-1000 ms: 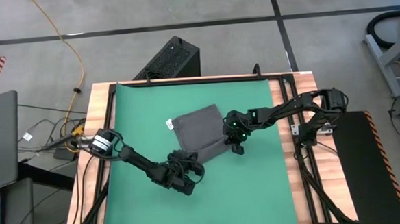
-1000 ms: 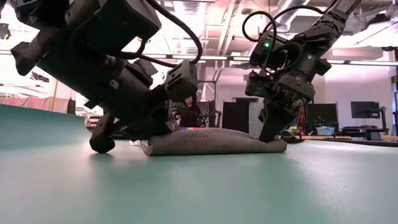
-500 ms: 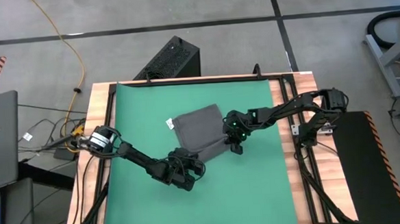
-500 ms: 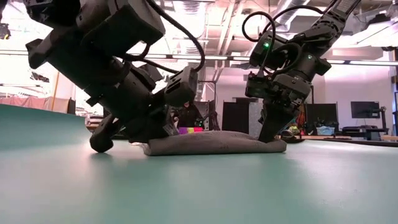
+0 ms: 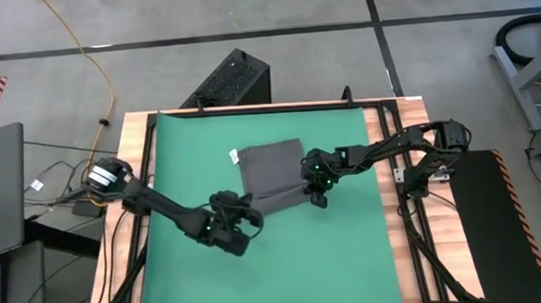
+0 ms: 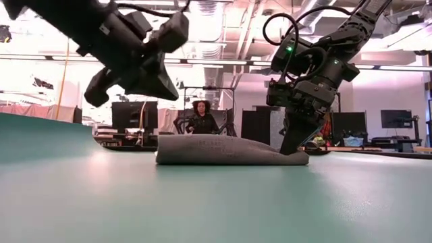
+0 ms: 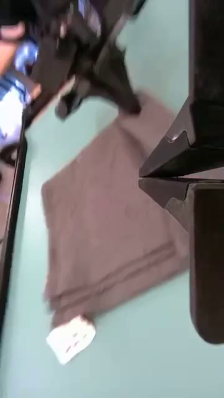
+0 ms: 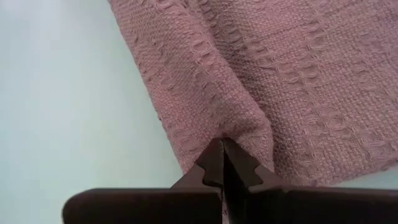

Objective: Roll towel into tight, uniform cylinder
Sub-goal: Roll the gray towel

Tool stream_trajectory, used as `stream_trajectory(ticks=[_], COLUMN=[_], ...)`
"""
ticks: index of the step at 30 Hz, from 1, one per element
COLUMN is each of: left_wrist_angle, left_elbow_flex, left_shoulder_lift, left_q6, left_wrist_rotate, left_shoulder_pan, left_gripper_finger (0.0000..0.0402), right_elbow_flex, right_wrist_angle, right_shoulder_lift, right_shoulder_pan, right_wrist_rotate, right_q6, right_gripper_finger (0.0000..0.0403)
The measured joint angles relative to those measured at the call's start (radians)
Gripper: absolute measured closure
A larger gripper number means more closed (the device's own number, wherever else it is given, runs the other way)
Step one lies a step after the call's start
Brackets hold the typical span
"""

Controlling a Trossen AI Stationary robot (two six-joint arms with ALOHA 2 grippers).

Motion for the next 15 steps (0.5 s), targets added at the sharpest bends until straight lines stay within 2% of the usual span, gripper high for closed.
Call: stream_trajectory(ticks=[3,5,6,8,9,11,12,13,14,15], left_wrist_angle=[0.304,0.547,0.677,0.931,1.046,1.186,1.201,1.186,1.141,1.089], left_elbow_flex=[-0.096,-0.159,-0.19,-0.245,-0.267,-0.295,-0.303,-0.315,-0.326,-0.332], left_shoulder_lift=[-0.007,-0.008,-0.008,-0.009,-0.009,-0.013,-0.015,-0.021,-0.023,-0.023], left_q6=[0.056,0.122,0.183,0.385,0.482,0.592,0.607,0.613,0.62,0.601], left_wrist_rotate=[0.015,0.079,0.147,0.377,0.536,0.839,0.951,1.022,1.045,1.023], left_shoulder_pan=[-0.008,-0.002,0.008,0.038,0.058,0.108,0.133,0.156,0.175,0.191], left_gripper_finger=[0.0401,0.0402,0.0402,0.0401,0.0401,0.0402,0.0402,0.0402,0.0401,0.0401], right_elbow_flex=[0.0,0.0,0.0,0.0,0.0,0.0,0.0,0.0,0.0,0.0], right_wrist_angle=[0.0,0.0,0.0,0.0,0.001,0.002,0.002,0.002,0.002,0.002], right_shoulder_lift=[0.0,0.0,0.0,0.0,0.0,0.0,0.0,0.0,0.0,0.0], right_shoulder_pan=[0.0,-0.001,-0.001,-0.001,-0.001,-0.001,-0.001,-0.001,-0.001,-0.001], right_wrist_rotate=[0.0,0.0,0.0,0.0,0.0,0.0,0.0,0.0,0.0,-0.001], right_q6=[-0.001,-0.007,-0.007,-0.008,-0.008,-0.008,-0.008,-0.008,-0.008,-0.008], right_gripper_finger=[0.0385,0.0385,0.0385,0.0385,0.0385,0.0385,0.0385,0.0385,0.0385,0.0385])
